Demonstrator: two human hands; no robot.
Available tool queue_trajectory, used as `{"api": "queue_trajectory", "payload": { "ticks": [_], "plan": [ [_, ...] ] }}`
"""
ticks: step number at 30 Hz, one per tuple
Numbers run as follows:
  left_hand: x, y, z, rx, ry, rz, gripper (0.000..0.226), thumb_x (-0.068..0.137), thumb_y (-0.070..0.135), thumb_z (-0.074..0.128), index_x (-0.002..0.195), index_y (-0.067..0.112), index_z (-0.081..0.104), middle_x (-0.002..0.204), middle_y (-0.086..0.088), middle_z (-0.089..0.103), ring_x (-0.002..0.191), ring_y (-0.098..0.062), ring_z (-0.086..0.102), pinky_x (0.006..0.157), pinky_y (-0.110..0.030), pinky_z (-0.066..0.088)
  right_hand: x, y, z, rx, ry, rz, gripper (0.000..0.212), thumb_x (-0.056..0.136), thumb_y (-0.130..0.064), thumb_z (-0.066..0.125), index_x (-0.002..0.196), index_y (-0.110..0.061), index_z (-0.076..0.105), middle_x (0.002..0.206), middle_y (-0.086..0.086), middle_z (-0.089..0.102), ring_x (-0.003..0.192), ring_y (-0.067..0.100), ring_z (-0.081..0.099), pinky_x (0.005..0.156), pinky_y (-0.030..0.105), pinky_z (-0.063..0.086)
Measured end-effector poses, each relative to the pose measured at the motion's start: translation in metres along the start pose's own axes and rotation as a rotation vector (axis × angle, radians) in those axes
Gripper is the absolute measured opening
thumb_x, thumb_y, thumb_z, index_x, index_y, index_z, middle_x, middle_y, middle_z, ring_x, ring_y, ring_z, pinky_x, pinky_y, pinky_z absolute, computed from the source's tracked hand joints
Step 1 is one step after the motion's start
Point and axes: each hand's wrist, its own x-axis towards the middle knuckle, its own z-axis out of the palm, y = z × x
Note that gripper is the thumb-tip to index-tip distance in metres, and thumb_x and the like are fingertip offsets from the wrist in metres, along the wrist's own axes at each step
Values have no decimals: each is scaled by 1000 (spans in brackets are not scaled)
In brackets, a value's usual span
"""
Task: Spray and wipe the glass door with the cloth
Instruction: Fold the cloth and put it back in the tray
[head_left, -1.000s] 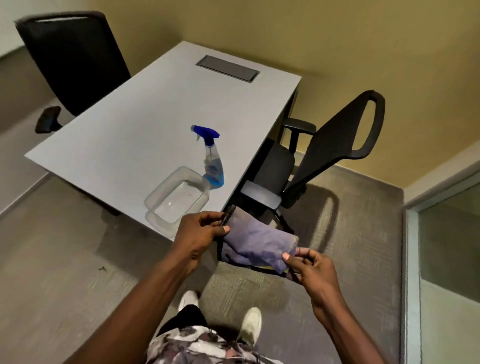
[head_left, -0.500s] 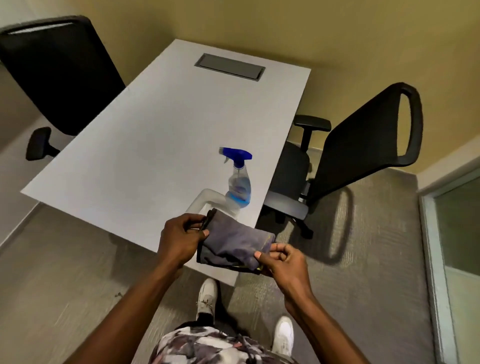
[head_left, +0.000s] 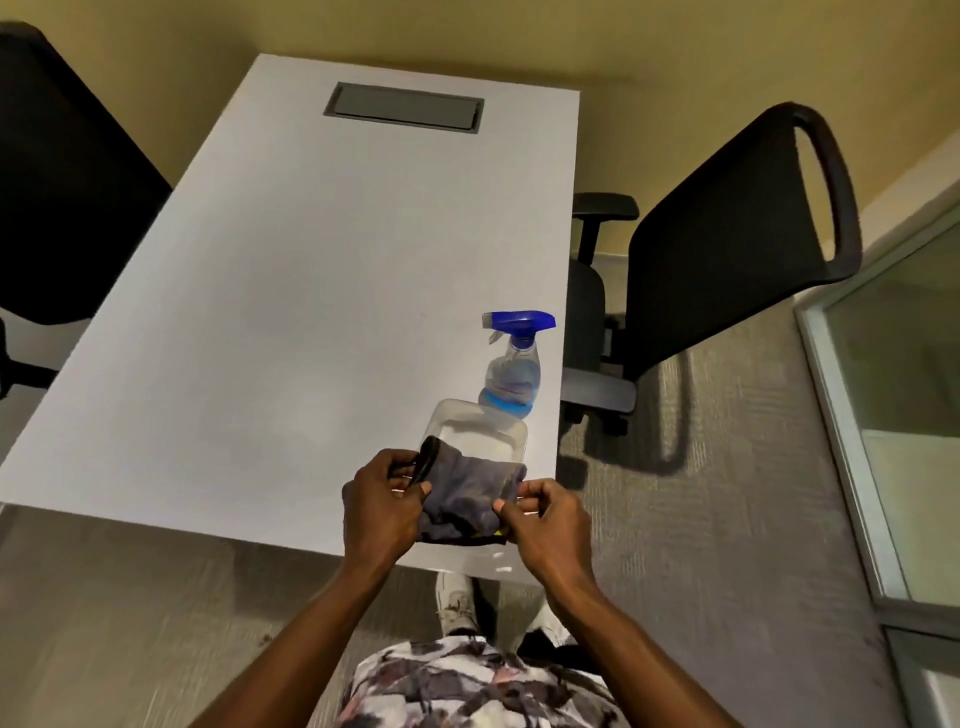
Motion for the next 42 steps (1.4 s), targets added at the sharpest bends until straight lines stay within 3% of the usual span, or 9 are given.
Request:
{"api": "queue_trajectory", "payload": {
  "ticks": [4, 6, 9, 18, 22, 28, 32, 36, 42],
  "plan": [
    [3, -7, 6, 13, 1, 24, 33, 95, 3, 85, 127, 9, 79, 109, 3, 80, 101, -19, 76, 79, -10, 49, 7, 2, 11, -161, 60, -2, 25, 94, -32, 86, 113, -19, 76, 100, -5, 78, 88, 15, 74, 70, 26, 58],
    [5, -11, 9, 27, -6, 38, 33, 93, 2, 85, 125, 10, 80, 106, 6, 79, 99, -17, 76, 76, -3, 46, 9, 4, 16, -224, 89, -9, 26, 93, -35, 86, 112, -20, 76, 101, -4, 79, 88, 16, 73, 66, 24, 49],
    [4, -17, 11, 48, -17, 59, 34, 93, 1, 85, 126, 8, 79, 111, 1, 82, 96, -12, 73, 73, 1, 45, 6, 11, 26, -257, 116, -25, 27, 94, -37, 85, 111, -19, 76, 101, -3, 79, 88, 18, 73, 73, 29, 54],
    [9, -24, 23, 79, -50, 145, 37, 94, -9, 79, 128, 4, 78, 121, -10, 84, 105, -25, 78, 89, -27, 56, 6, 19, 48, -367, 193, -108, 24, 96, -31, 82, 114, -15, 75, 107, 3, 79, 97, 23, 73, 83, 35, 57],
    [11, -28, 29, 113, -64, 170, 36, 95, -8, 77, 128, 6, 77, 121, -9, 84, 108, -26, 79, 92, -31, 57, 5, 22, 57, -444, 200, -159, 21, 100, -25, 79, 117, -13, 77, 112, 5, 77, 101, 24, 72, 89, 40, 59],
    [9, -25, 33, 264, -114, 254, 26, 95, -9, 74, 118, 2, 77, 111, -15, 77, 105, -33, 73, 81, -34, 52, 6, 21, 56, -541, 188, -248, 19, 101, -8, 70, 117, -13, 77, 112, 8, 74, 97, 29, 73, 83, 44, 62],
    [5, -25, 29, 518, -117, 338, 36, 89, -3, 81, 124, -1, 74, 122, -22, 72, 114, -42, 67, 80, -46, 57, 1, 24, 55, -727, 124, -508, 18, 83, -6, 85, 98, -15, 79, 101, 6, 75, 94, 29, 71, 64, 39, 60],
    [4, -31, 23, 597, -54, 197, 54, 89, 15, 87, 136, 2, 65, 135, -20, 66, 125, -42, 64, 96, -52, 58, -3, 32, 60, -958, -6, -746, 21, 98, -27, 61, 107, -20, 78, 113, 3, 79, 112, 29, 69, 91, 42, 57],
    [7, -47, 19, 411, -10, -34, 33, 98, 29, 83, 121, 10, 70, 117, -11, 79, 106, -36, 76, 76, -37, 48, 0, 43, 59, -1076, -156, -789, 47, 113, -40, 39, 109, -17, 79, 115, 4, 81, 122, 28, 69, 126, 46, 30]
  ]
}}
